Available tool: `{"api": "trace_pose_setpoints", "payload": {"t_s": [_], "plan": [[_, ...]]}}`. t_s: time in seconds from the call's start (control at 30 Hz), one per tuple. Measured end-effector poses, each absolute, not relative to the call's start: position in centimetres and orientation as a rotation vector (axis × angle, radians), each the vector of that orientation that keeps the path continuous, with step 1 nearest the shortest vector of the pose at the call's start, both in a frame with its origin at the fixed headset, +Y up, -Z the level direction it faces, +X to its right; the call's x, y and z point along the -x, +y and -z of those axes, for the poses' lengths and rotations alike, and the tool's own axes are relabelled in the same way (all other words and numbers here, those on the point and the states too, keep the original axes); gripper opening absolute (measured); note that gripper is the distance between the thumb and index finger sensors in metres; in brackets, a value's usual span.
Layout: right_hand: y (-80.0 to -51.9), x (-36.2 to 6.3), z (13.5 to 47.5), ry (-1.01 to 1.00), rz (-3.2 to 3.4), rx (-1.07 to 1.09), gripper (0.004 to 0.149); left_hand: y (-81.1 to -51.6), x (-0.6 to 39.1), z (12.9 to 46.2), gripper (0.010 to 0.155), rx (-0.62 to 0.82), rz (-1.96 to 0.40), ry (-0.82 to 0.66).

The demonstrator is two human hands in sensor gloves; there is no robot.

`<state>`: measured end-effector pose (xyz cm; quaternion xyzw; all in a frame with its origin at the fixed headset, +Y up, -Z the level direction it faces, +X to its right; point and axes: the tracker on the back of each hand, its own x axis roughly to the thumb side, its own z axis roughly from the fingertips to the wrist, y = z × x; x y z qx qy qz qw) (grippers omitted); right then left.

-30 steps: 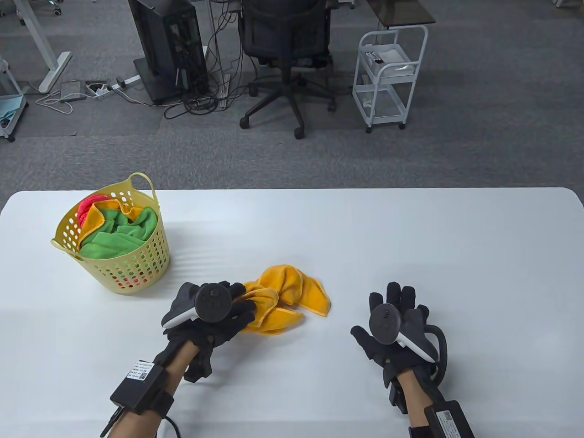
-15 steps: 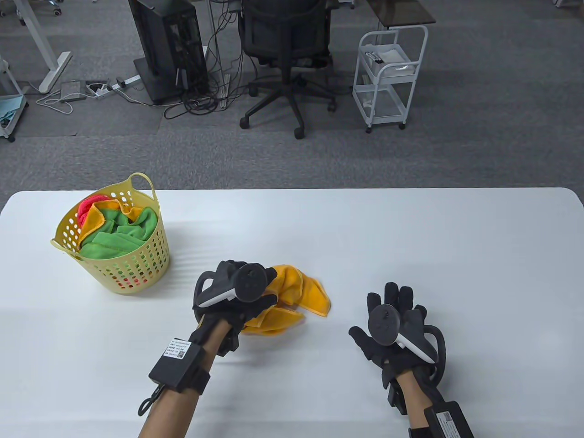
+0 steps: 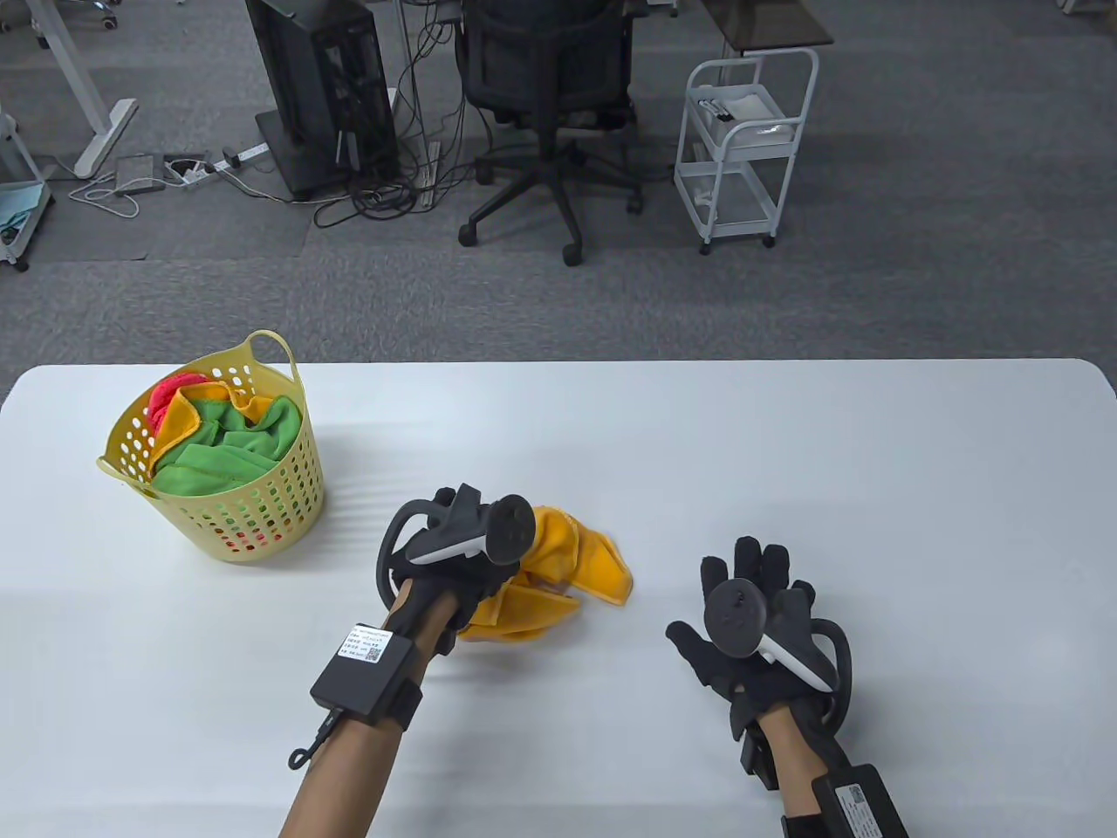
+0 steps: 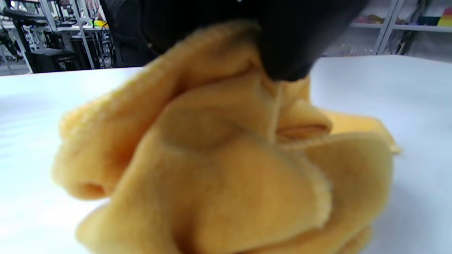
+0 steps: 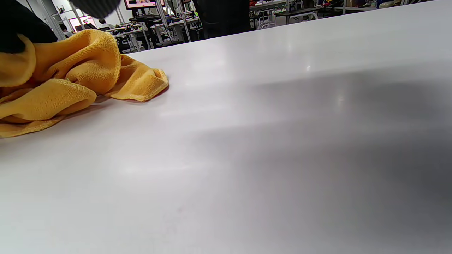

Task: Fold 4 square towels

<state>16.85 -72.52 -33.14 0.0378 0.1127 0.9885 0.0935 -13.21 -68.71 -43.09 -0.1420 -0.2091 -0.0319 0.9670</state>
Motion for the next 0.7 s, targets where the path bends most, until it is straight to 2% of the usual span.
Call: {"api": "trace_pose_setpoints", "payload": {"t_s": [0.17,0.33,0.4,0.63,0.7], "plan": [[-72.5,-16.9,33.1,0.330,-2.935,-0.112,0.088,-66.7,14.9,42.6,0.040,0.203,0.017,-0.405],[-72.5,-16.8,33.0,0.325,-2.937,-0.118,0.087,-64.2,16.6,41.0,0.037,-0.005,-0.040,-0.368],[-72.5,-16.7,33.0,0.328,-2.938,-0.119,0.088,-63.4,17.2,40.4,0.037,-0.048,-0.055,-0.356],[-72.6,-16.1,32.9,0.340,-2.919,-0.157,0.087,-60.3,18.6,36.6,0.036,-0.232,-0.298,-0.373],[-71.9,-15.4,32.6,0.326,-2.875,-0.223,0.087,-59.9,18.7,35.8,0.035,-0.233,-0.383,-0.417]]}}
